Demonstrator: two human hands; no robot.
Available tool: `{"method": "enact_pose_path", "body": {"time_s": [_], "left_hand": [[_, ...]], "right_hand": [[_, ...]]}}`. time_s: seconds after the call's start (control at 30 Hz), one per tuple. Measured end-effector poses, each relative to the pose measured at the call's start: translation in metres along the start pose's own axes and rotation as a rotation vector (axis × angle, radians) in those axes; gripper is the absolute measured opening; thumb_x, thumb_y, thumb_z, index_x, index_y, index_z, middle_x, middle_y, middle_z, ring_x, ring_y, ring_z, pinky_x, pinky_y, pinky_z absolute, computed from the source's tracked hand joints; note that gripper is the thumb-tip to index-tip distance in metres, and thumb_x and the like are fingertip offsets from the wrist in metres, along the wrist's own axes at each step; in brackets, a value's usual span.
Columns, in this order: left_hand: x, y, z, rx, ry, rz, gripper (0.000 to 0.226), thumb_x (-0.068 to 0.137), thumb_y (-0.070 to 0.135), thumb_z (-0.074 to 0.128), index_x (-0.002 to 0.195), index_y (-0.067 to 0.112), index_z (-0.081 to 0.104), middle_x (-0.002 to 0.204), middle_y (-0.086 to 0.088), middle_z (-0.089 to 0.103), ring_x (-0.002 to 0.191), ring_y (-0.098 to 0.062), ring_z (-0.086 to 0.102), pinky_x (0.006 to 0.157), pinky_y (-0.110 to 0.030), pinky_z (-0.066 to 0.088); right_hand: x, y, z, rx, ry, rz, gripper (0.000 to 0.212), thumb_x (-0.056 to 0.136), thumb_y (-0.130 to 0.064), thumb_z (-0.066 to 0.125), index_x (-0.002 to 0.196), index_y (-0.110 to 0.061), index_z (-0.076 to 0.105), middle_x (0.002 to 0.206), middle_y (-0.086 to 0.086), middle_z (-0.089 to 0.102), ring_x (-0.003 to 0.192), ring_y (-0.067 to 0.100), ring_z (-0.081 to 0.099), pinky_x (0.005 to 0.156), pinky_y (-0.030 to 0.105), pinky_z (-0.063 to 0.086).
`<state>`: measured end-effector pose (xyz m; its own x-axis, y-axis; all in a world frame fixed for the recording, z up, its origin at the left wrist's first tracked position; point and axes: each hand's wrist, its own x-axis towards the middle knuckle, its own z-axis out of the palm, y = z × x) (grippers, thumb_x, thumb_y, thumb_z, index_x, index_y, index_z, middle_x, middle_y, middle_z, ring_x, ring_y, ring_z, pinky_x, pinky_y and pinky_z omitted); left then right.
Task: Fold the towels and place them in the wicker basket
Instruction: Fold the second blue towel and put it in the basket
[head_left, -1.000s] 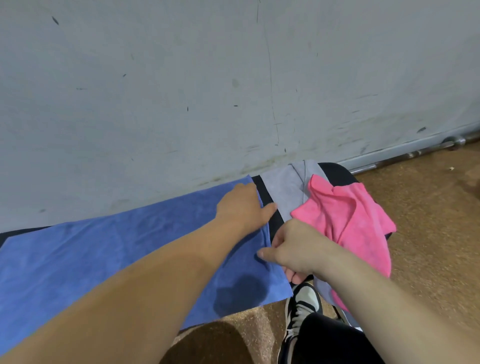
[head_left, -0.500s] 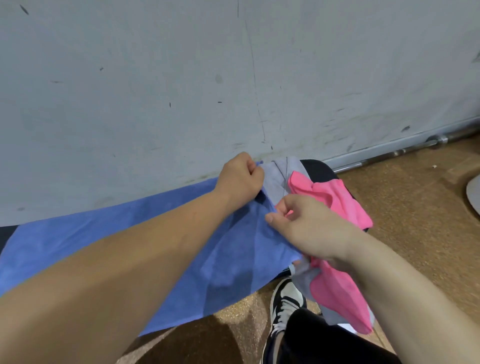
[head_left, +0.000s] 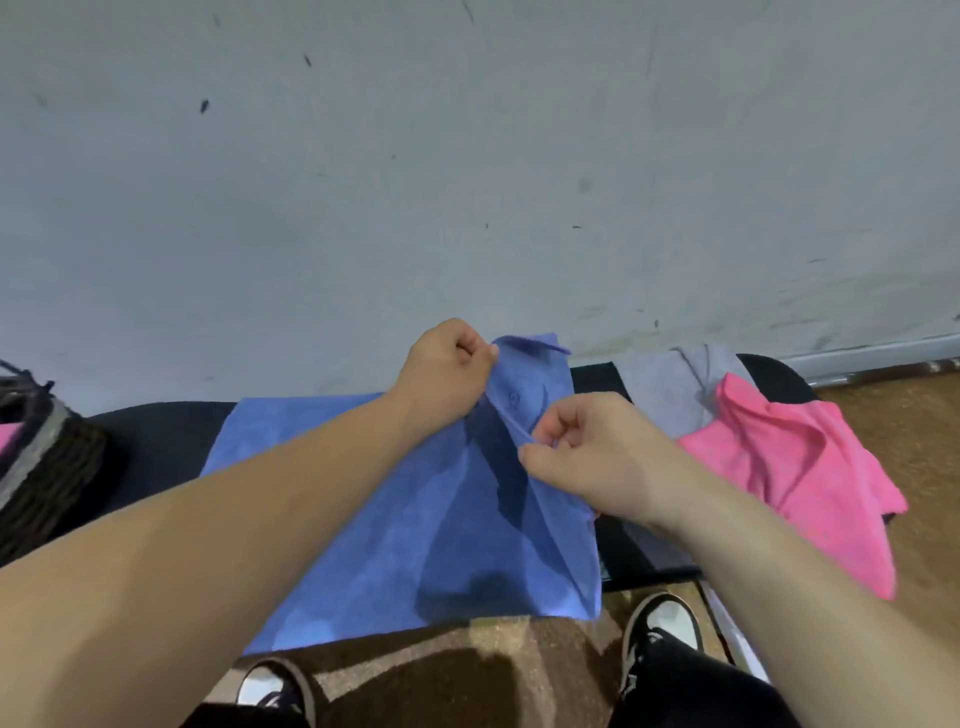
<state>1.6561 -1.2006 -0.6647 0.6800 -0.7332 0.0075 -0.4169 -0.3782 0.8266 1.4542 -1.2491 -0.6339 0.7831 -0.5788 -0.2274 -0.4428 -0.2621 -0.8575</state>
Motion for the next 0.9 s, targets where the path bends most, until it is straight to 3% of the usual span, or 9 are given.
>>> {"method": "enact_pose_path", "body": {"time_s": [0.2, 0.33, 0.43, 0.57, 0.67, 0.8, 0.9], "left_hand": [[-0.023, -0.056, -0.096, -0.028, 0.132, -0.122, 0.016, 0.1, 0.022, 0.06, 0.093, 0.008, 0.06, 0.064, -0.003, 0.058, 0.053, -0.018, 0.057, 0.051, -0.031, 0.053], [-0.035, -0.101, -0.141, -0.002, 0.197, -0.191, 0.016, 0.101, 0.026, 0.059, 0.092, 0.013, 0.06, 0.068, -0.001, 0.06, 0.055, -0.016, 0.057, 0.048, -0.027, 0.049], [-0.042, -0.138, -0.159, 0.051, 0.246, -0.228, 0.017, 0.099, 0.028, 0.06, 0.086, 0.018, 0.059, 0.057, 0.005, 0.055, 0.051, -0.012, 0.05, 0.054, -0.028, 0.044], [-0.045, -0.168, -0.172, 0.036, 0.238, -0.239, 0.018, 0.097, 0.028, 0.063, 0.082, 0.019, 0.059, 0.049, 0.009, 0.05, 0.042, -0.004, 0.042, 0.053, -0.025, 0.04], [-0.036, -0.17, -0.191, 0.07, 0.251, -0.202, 0.015, 0.094, 0.029, 0.067, 0.083, 0.019, 0.065, 0.055, 0.009, 0.057, 0.042, -0.001, 0.047, 0.052, -0.023, 0.039], [-0.037, -0.182, -0.215, 0.075, 0.296, -0.219, 0.016, 0.093, 0.03, 0.069, 0.082, 0.019, 0.067, 0.059, 0.006, 0.062, 0.048, -0.008, 0.056, 0.053, -0.024, 0.043], [-0.05, -0.195, -0.224, 0.027, 0.245, -0.308, 0.01, 0.096, 0.024, 0.066, 0.09, 0.017, 0.066, 0.066, -0.003, 0.071, 0.052, -0.02, 0.069, 0.052, -0.028, 0.05]], "right_hand": [[0.021, -0.056, 0.08, -0.066, -0.208, -0.136, 0.013, 0.091, -0.024, 0.068, 0.086, -0.012, 0.066, 0.049, 0.003, 0.054, 0.046, 0.017, 0.047, 0.054, 0.026, 0.046], [0.038, -0.079, 0.135, -0.087, -0.276, -0.135, 0.015, 0.092, -0.025, 0.067, 0.089, -0.011, 0.065, 0.043, -0.004, 0.052, 0.041, 0.015, 0.048, 0.05, 0.027, 0.046], [0.05, -0.089, 0.173, -0.148, -0.311, -0.111, 0.015, 0.092, -0.027, 0.064, 0.09, -0.012, 0.063, 0.043, -0.004, 0.055, 0.037, 0.014, 0.052, 0.047, 0.025, 0.044], [0.055, -0.1, 0.212, -0.299, -0.272, -0.146, 0.013, 0.091, -0.03, 0.06, 0.088, -0.018, 0.06, 0.059, 0.002, 0.062, 0.049, 0.016, 0.057, 0.045, 0.024, 0.041], [0.056, -0.11, 0.231, -0.112, -0.302, -0.091, 0.01, 0.095, -0.029, 0.064, 0.091, -0.02, 0.063, 0.056, 0.001, 0.061, 0.037, 0.009, 0.049, 0.036, 0.017, 0.035], [0.056, -0.119, 0.242, 0.195, -0.376, -0.001, 0.01, 0.096, -0.027, 0.066, 0.101, -0.019, 0.07, 0.059, 0.003, 0.065, 0.046, 0.018, 0.054, 0.056, 0.033, 0.045], [0.054, -0.115, 0.248, 0.232, -0.427, -0.013, 0.015, 0.102, -0.023, 0.058, 0.11, -0.017, 0.069, 0.065, 0.006, 0.067, 0.05, 0.02, 0.053, 0.057, 0.033, 0.046]]}}
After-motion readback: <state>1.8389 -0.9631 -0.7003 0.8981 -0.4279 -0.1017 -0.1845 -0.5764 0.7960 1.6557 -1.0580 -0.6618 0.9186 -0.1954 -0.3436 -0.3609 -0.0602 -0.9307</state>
